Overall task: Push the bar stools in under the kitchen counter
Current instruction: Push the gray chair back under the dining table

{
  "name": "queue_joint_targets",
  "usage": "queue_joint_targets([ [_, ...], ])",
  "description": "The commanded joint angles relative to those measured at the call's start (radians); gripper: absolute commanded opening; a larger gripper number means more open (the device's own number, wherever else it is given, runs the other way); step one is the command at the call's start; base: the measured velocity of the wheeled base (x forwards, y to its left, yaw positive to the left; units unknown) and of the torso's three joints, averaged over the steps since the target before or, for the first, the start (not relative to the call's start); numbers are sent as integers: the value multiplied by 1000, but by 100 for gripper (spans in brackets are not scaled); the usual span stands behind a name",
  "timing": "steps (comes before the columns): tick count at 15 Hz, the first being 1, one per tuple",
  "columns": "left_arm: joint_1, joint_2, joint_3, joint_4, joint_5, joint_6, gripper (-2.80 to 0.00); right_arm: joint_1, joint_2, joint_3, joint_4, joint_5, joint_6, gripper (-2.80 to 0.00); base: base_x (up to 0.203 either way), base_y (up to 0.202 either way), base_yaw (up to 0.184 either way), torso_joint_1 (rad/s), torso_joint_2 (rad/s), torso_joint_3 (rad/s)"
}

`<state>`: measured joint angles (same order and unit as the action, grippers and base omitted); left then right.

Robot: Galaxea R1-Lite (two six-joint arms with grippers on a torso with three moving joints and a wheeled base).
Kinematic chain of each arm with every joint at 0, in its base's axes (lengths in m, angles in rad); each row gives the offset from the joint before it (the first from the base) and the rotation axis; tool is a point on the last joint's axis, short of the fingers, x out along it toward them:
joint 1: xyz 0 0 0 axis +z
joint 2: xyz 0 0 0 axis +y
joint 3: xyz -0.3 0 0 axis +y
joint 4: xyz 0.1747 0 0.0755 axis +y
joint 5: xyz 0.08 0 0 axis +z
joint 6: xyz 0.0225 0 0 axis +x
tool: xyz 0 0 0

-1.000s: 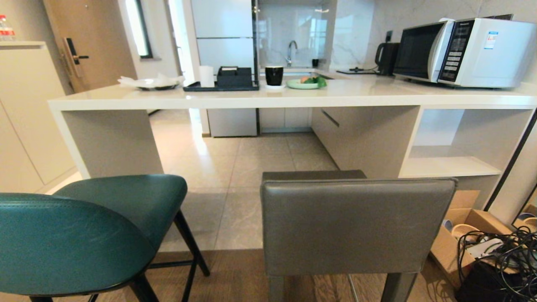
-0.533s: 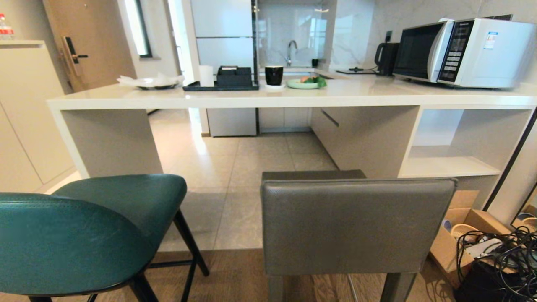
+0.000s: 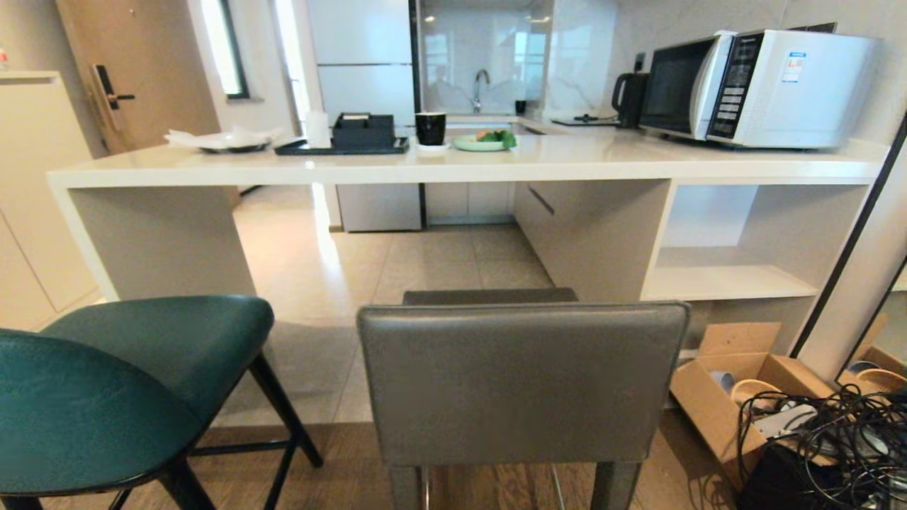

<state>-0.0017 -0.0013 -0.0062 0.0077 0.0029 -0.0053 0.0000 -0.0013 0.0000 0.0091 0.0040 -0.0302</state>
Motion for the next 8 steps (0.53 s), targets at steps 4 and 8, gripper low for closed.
queue_joint_targets([
  [4,0,1,0,0,0,-1,-280,0,1,0,0,1,0,-280,0,-105,0,0,6,1],
  [8,0,1,0,0,0,-1,-280,0,1,0,0,1,0,-280,0,0,0,0,0,0],
])
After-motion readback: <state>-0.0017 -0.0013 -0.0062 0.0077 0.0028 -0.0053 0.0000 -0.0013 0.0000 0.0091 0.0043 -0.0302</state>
